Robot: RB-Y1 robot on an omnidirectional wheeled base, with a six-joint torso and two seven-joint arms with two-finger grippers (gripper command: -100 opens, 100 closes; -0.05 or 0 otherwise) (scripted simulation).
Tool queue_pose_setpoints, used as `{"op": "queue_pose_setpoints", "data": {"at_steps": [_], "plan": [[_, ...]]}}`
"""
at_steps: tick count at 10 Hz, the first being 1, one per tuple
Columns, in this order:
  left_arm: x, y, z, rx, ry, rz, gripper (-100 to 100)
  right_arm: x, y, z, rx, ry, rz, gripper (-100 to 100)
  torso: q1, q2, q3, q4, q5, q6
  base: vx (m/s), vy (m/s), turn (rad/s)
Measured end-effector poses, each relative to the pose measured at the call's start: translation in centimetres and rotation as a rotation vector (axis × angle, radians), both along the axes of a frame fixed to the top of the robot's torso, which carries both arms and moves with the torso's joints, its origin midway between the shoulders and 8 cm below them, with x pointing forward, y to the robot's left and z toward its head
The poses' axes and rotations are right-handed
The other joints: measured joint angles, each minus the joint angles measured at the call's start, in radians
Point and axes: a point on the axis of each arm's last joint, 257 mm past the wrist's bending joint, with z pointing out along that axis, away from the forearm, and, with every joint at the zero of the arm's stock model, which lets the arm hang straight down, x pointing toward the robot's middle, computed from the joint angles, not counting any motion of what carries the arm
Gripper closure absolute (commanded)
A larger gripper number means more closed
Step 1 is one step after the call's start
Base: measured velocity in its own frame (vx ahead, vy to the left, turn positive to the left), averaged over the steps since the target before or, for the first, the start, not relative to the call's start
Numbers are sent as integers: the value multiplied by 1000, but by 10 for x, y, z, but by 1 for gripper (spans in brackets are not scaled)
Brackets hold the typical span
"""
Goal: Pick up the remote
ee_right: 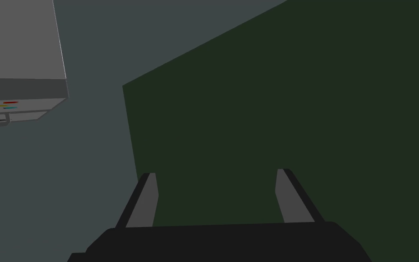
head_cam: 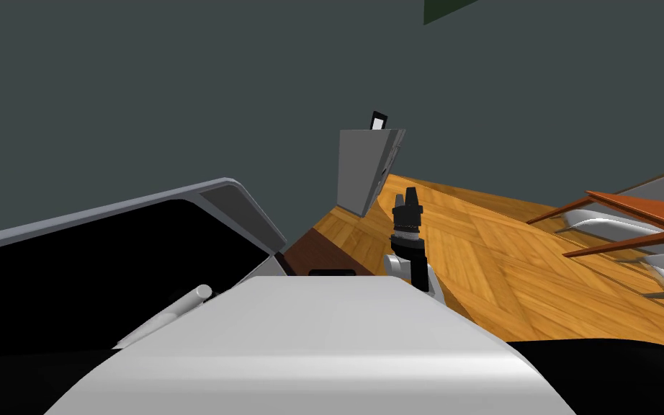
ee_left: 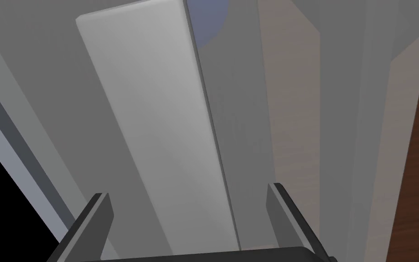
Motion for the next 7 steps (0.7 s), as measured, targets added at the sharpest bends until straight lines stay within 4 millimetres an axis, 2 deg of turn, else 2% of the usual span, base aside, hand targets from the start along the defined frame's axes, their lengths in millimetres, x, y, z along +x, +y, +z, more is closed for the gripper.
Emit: {"op": "queue_pose_setpoints", "data": {"at_steps": [1, 2, 3, 7], "plan": [[-4, -5, -3, -16, 7, 14, -100, 0, 0, 0, 0, 0, 0, 0, 0, 0, 0, 0, 0, 0, 0, 0, 0], [-4, -6, -3, -18, 8, 15, 0, 0, 0, 0, 0, 0, 0, 0, -1, 0, 0, 0, 0, 0, 0, 0, 0], [-4, -6, -3, -18, 8, 15, -100, 0, 0, 0, 0, 0, 0, 0, -1, 0, 0, 0, 0, 0, -6, 4, -20], [-3, -27, -23, -16, 7, 11, -100, 0, 0, 0, 0, 0, 0, 0, -1, 0, 0, 0, 3, 0, -7, 4, -22]]}}
